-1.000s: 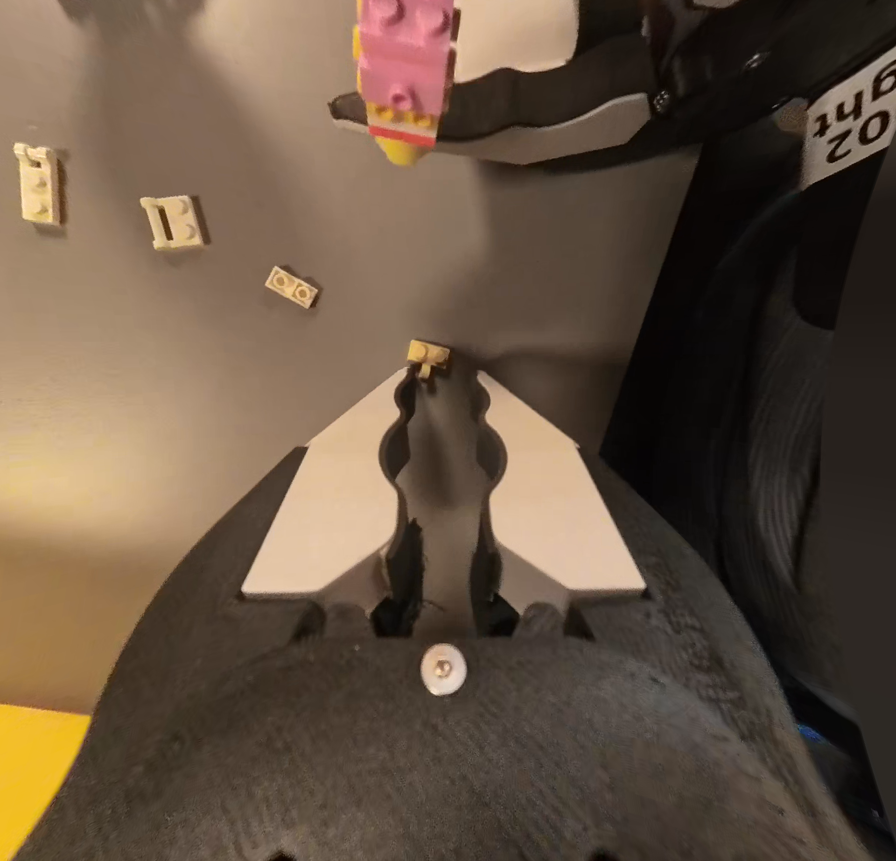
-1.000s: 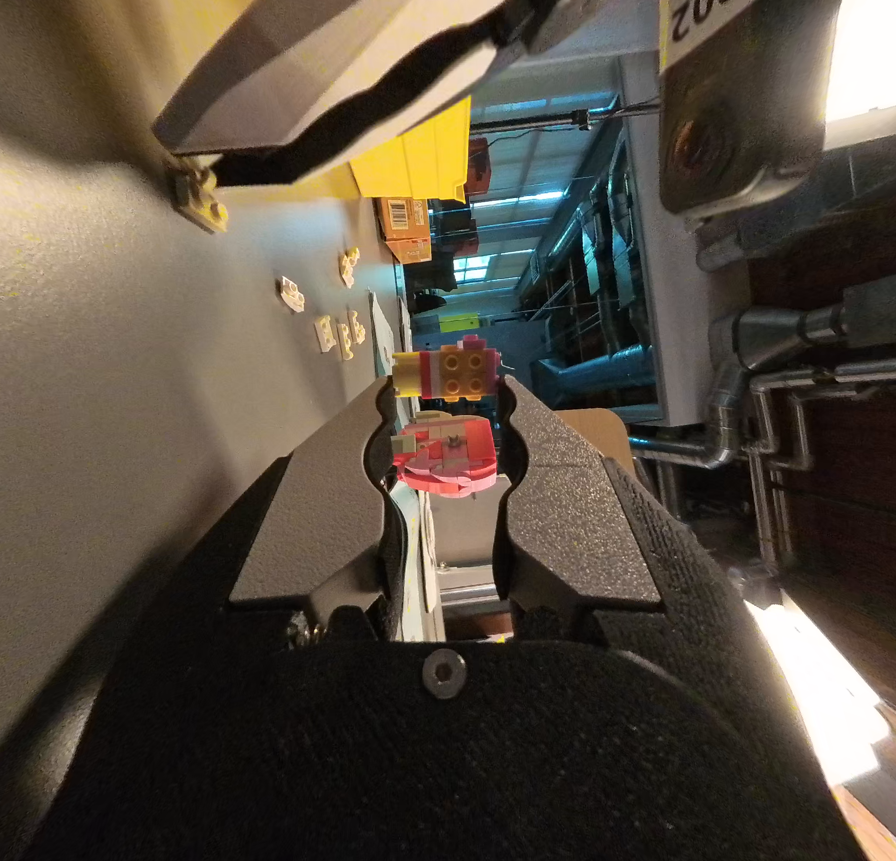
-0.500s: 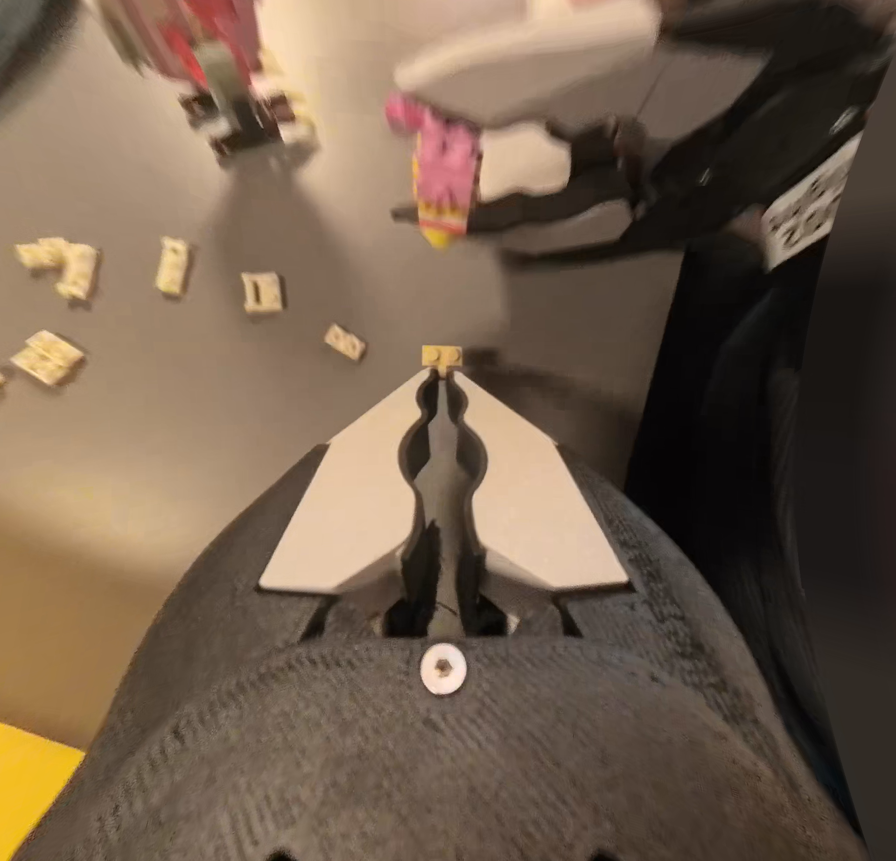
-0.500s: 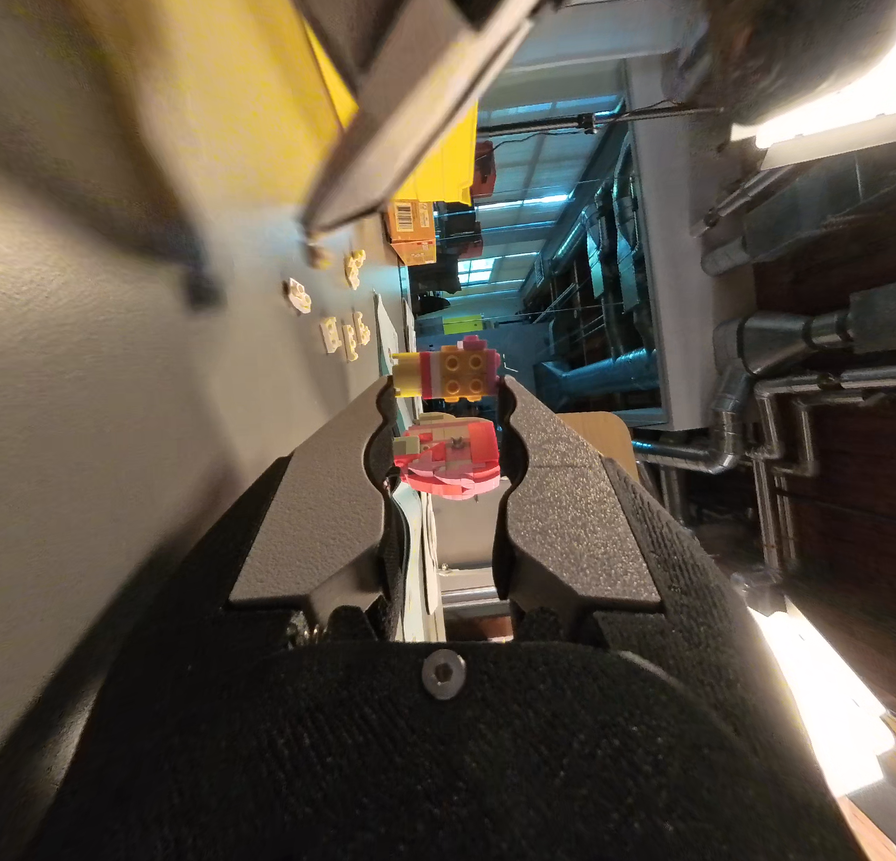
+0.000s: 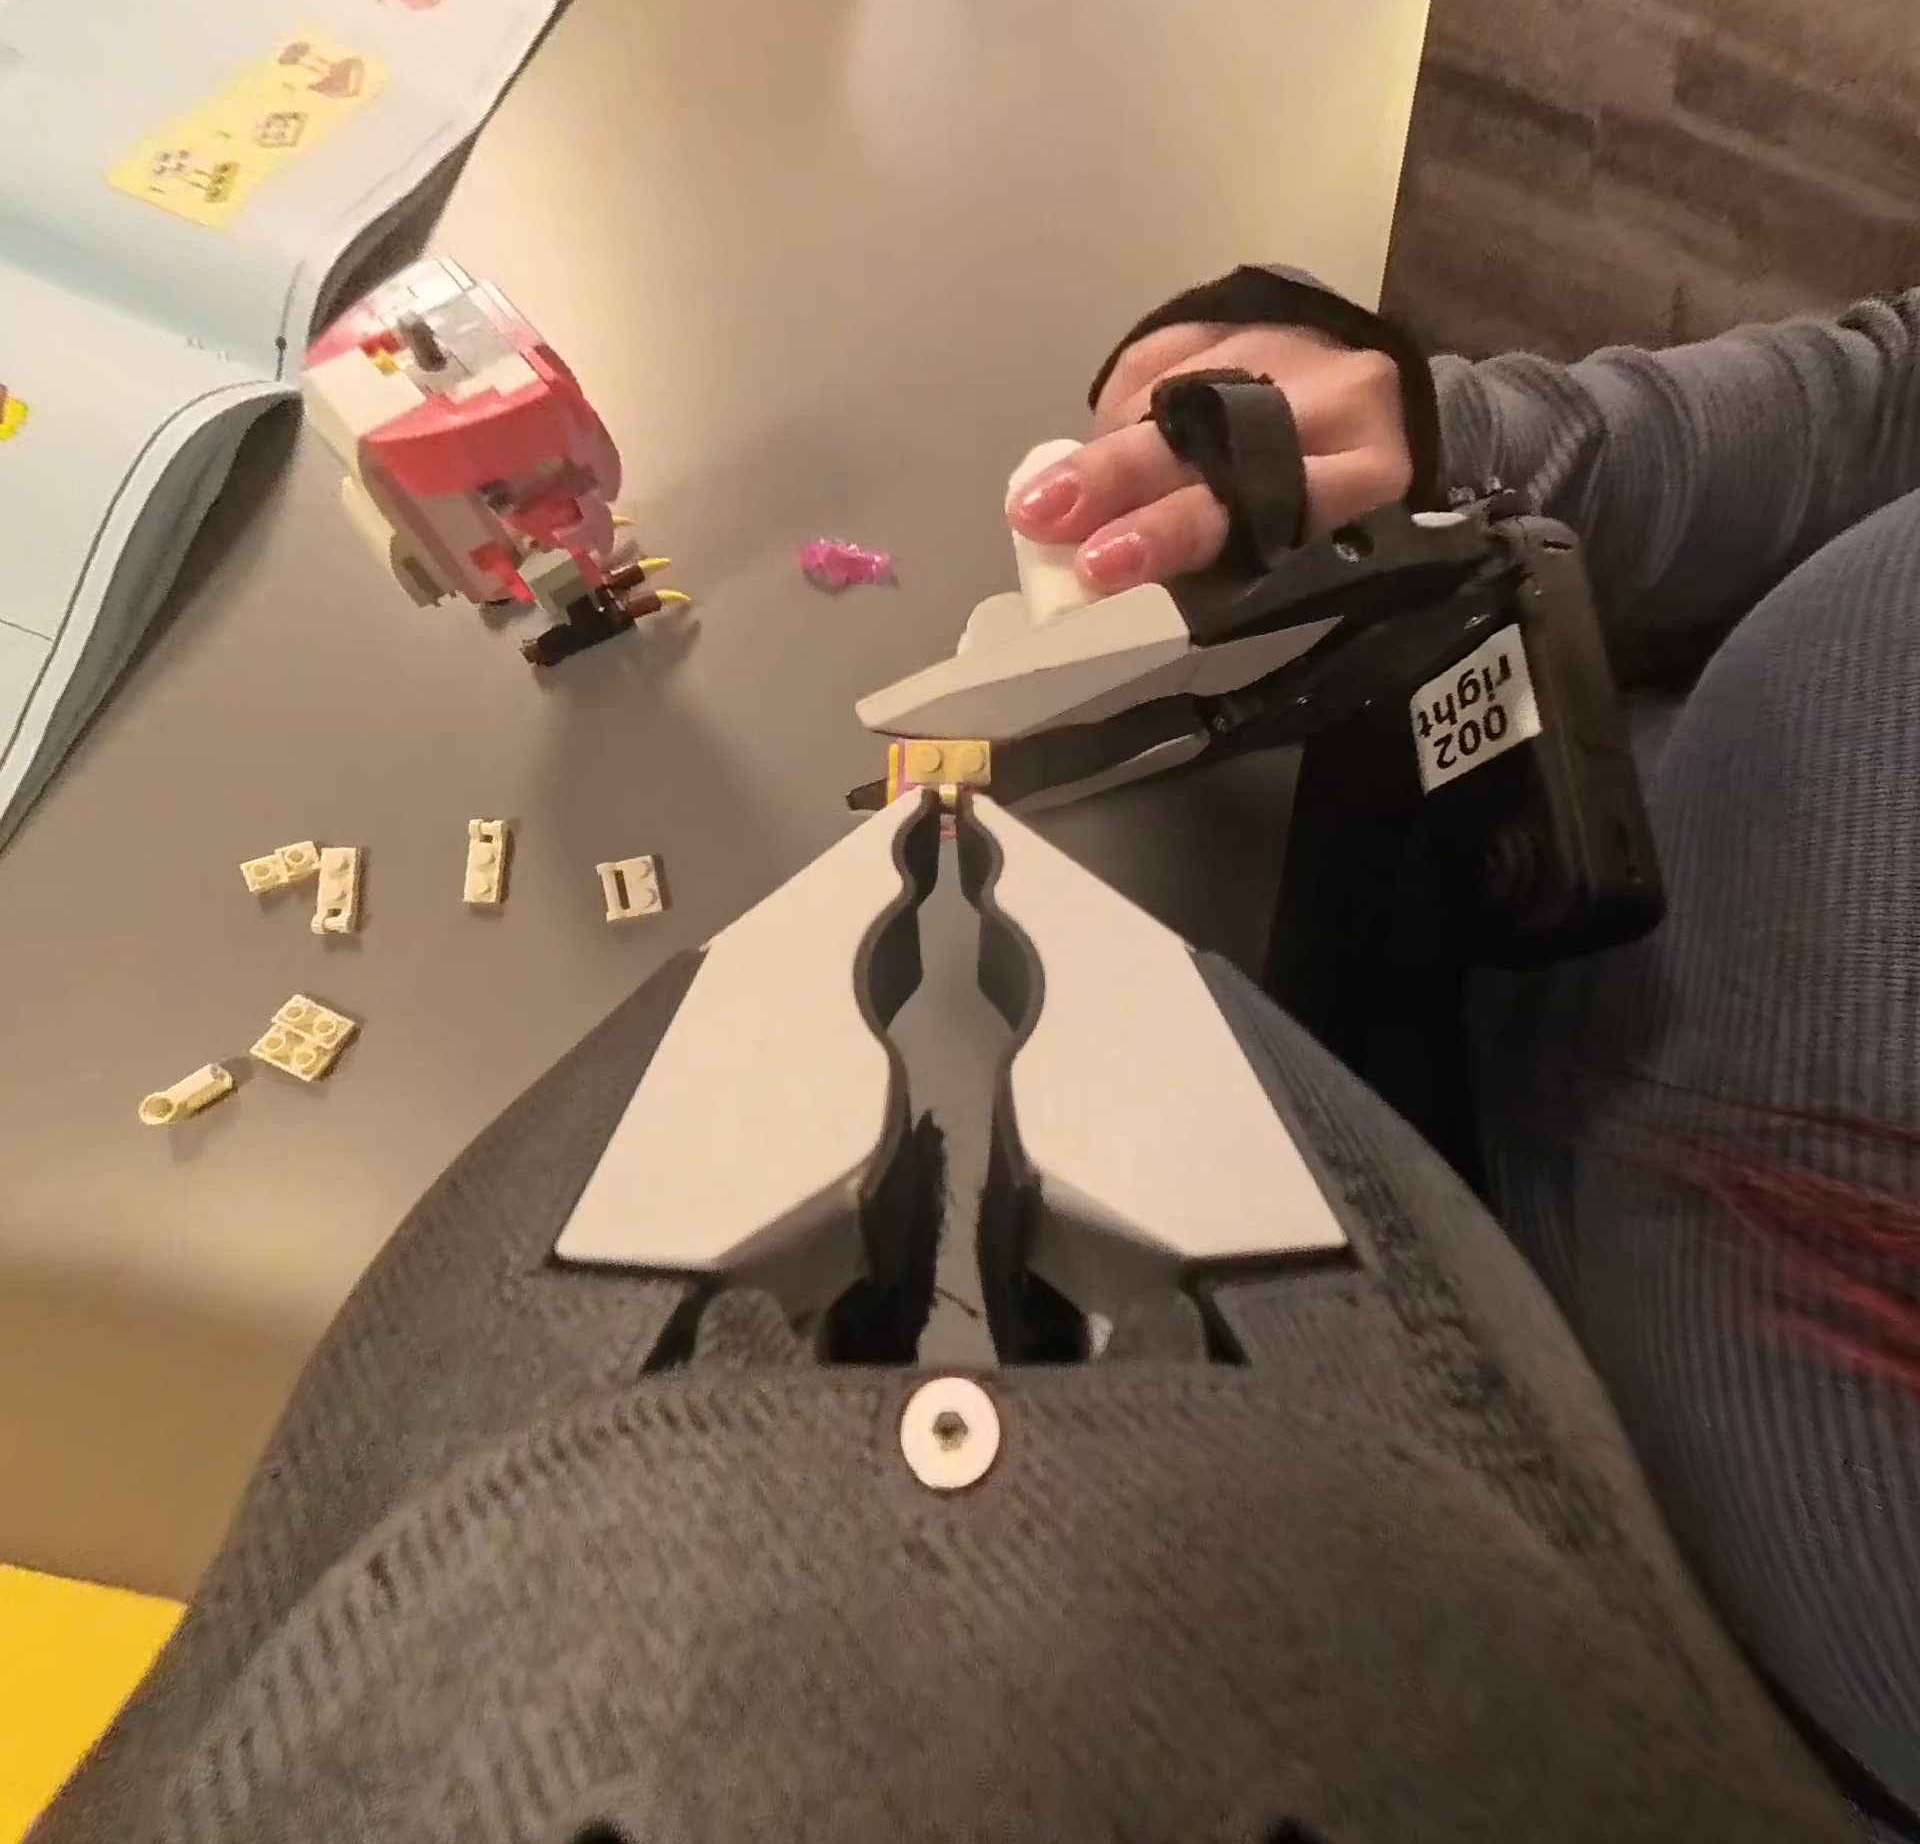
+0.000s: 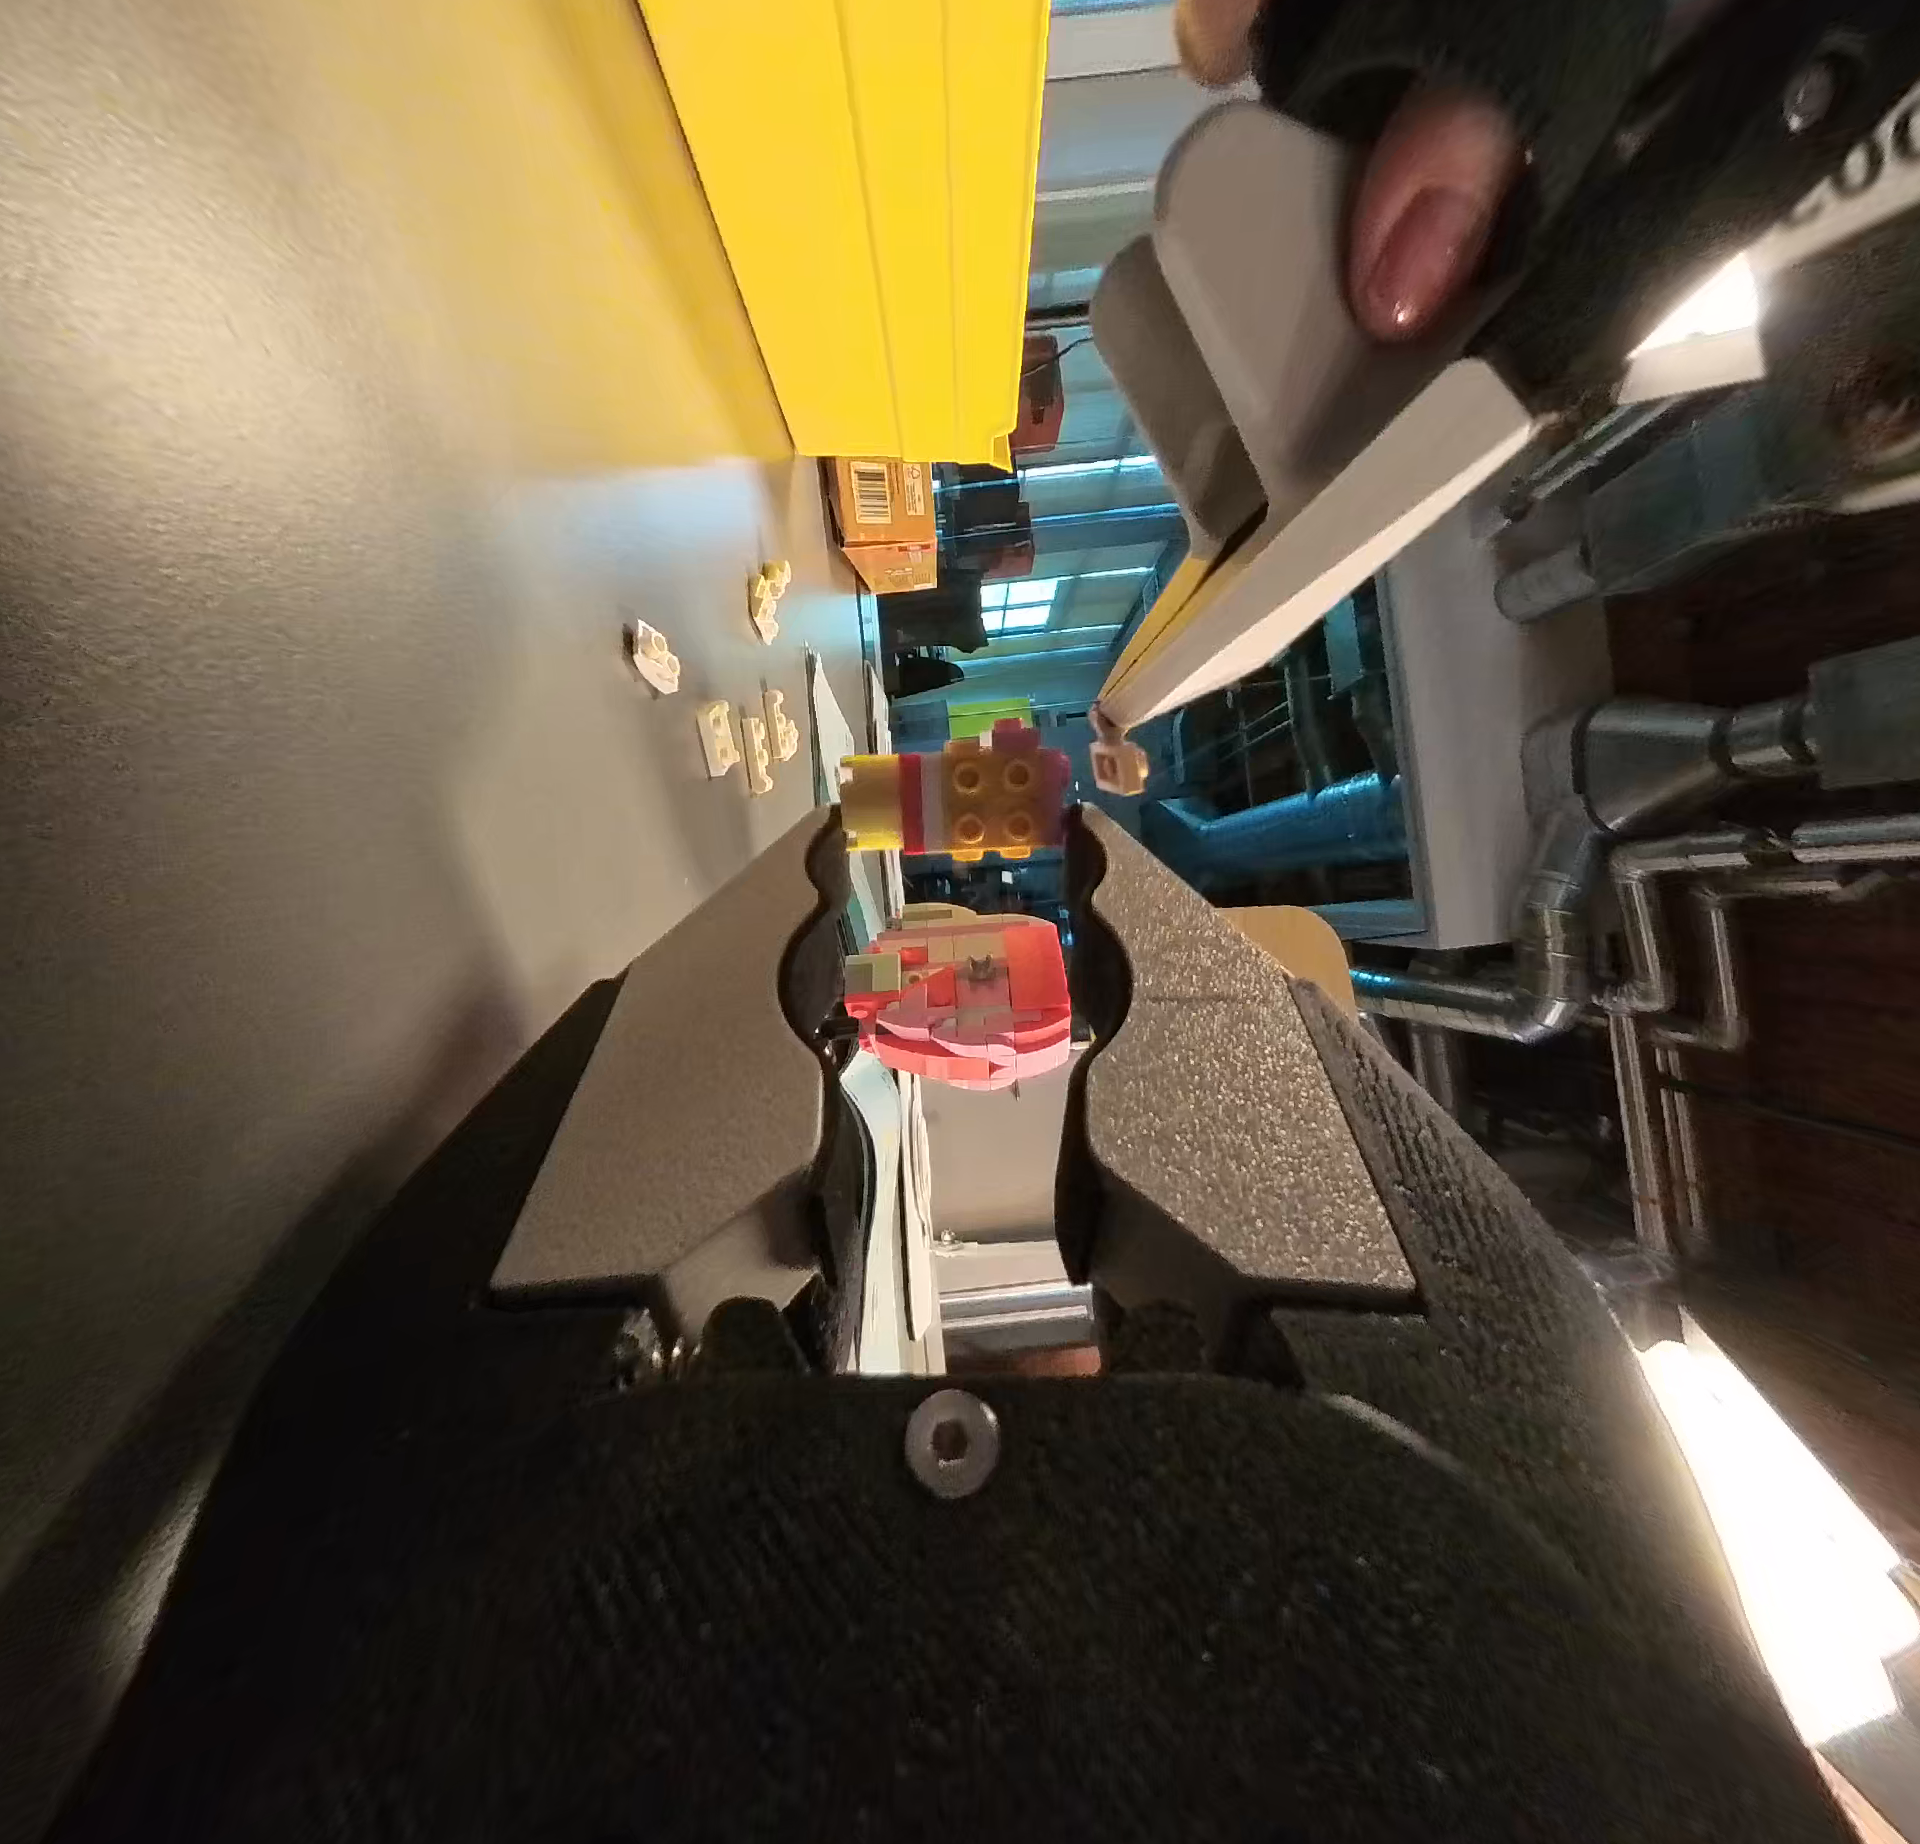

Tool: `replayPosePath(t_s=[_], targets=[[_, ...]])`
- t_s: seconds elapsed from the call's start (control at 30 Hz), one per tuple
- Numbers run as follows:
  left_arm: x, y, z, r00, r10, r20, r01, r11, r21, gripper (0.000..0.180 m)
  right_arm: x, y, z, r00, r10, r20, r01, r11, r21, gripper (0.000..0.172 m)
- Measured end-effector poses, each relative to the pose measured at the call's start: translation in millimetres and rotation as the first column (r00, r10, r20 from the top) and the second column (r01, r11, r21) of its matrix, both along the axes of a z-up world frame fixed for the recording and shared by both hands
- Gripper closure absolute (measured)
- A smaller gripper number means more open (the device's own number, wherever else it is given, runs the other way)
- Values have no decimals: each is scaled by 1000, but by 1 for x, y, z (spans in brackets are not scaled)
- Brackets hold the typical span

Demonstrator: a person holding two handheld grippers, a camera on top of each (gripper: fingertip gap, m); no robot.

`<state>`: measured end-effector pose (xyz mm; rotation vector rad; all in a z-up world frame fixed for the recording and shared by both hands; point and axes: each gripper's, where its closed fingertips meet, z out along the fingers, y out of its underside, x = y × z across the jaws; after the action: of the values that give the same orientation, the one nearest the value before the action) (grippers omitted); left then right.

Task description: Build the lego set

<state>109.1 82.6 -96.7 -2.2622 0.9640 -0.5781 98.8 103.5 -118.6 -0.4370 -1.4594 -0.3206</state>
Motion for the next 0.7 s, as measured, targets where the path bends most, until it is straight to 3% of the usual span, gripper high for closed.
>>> replayPosePath(t_s=[0.27, 0.7], targets=[[-1, -2, -5, 991, -64, -115, 53, 994, -96, 179, 0, 0, 1, 1000, 1, -11, -1, 1000, -7, 132], [-2, 3, -6, 981, -80, -178, 60, 992, -115, 179, 1, 1, 2, 1000, 0, -18, -1, 1000, -20, 132]])
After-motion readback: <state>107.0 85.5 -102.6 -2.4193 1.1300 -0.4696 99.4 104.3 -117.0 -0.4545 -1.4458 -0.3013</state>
